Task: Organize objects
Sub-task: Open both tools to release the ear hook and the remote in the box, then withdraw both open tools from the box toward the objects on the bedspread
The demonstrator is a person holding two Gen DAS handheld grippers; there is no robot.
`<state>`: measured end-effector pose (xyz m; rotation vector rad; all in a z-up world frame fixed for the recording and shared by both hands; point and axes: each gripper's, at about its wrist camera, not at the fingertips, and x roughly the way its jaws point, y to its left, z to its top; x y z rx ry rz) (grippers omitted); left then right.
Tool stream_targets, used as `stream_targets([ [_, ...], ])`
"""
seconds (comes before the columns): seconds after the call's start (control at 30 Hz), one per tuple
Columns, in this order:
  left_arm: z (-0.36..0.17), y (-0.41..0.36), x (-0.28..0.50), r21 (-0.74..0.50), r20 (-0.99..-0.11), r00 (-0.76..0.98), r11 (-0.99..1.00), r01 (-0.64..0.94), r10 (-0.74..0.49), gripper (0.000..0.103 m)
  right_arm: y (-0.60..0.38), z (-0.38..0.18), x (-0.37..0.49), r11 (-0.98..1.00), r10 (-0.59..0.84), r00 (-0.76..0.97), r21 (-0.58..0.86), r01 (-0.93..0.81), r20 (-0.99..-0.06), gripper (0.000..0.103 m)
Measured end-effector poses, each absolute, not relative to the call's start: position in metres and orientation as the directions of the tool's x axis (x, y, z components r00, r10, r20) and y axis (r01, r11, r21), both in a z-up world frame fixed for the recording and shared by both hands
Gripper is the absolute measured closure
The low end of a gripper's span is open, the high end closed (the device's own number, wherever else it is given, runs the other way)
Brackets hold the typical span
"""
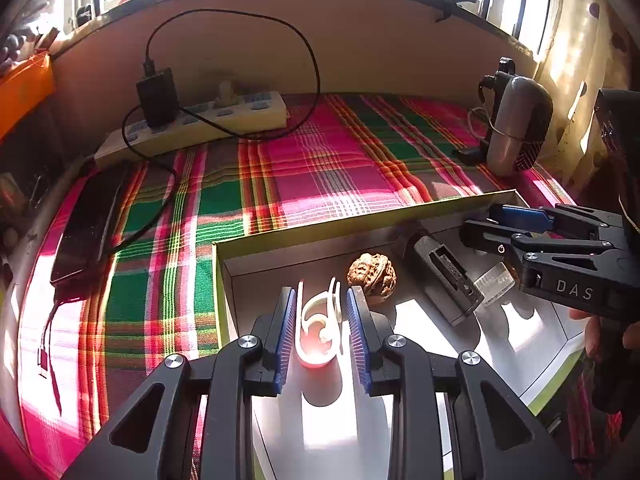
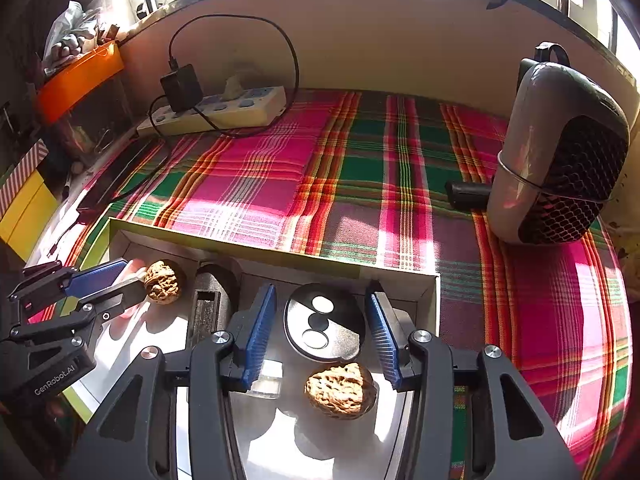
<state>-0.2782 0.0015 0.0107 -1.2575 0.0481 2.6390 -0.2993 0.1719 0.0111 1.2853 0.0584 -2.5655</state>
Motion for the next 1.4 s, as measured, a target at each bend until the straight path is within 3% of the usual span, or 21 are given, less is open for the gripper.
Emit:
stream_targets([
  [0.67, 0.034, -0.003, -0.237, -0.086, -0.735, -0.646, -0.974, -0.212, 0.205, 0.074, 0.175, 0.035, -0.267, -0.965, -0.235, -0.612, 0.105, 0.241, -0.756, 0.052],
  [1.4, 0.037, -0.024, -0.149, -0.154, -0.725, -0.646, -0.970, -0.187, 0.240, 0.074, 0.185, 0.045, -0.165, -0.955, -0.256, -0.641, 0.084, 0.286, -0.723, 0.052],
])
